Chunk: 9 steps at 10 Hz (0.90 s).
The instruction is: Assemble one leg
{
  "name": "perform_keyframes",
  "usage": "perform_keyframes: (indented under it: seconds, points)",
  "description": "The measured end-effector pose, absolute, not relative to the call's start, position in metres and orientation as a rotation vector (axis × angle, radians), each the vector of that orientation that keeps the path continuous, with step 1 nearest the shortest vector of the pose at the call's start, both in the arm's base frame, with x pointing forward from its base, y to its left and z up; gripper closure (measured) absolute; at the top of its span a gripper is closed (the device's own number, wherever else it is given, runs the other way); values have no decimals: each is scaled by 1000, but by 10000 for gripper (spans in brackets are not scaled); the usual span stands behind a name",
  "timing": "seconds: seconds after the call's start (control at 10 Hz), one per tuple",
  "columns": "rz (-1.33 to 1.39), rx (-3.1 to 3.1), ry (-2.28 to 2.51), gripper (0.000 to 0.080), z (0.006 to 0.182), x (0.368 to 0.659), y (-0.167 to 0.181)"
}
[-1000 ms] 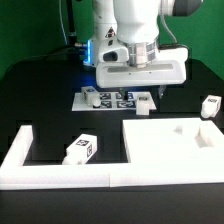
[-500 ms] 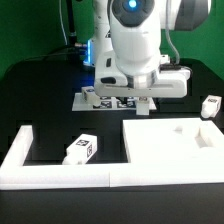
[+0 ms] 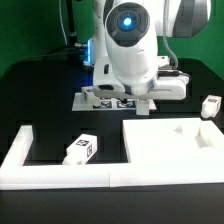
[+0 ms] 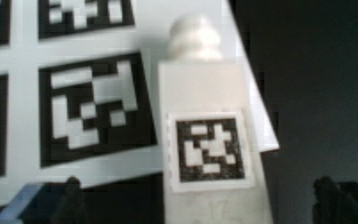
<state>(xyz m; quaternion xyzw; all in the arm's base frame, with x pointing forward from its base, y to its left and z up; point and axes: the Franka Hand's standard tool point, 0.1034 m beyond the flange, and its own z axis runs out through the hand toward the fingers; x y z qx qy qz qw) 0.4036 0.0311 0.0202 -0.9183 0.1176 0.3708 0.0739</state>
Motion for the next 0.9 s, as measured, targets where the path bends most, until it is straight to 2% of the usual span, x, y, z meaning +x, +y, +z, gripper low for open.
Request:
perform_keyframes:
  seconds: [0.4,0.8,0.9]
  points:
    - [1181,-2751,409,151,6,399,41]
    - [1193,-2750,441,151,6,395,44]
    - [1193,-2750,441,240,6,395,44]
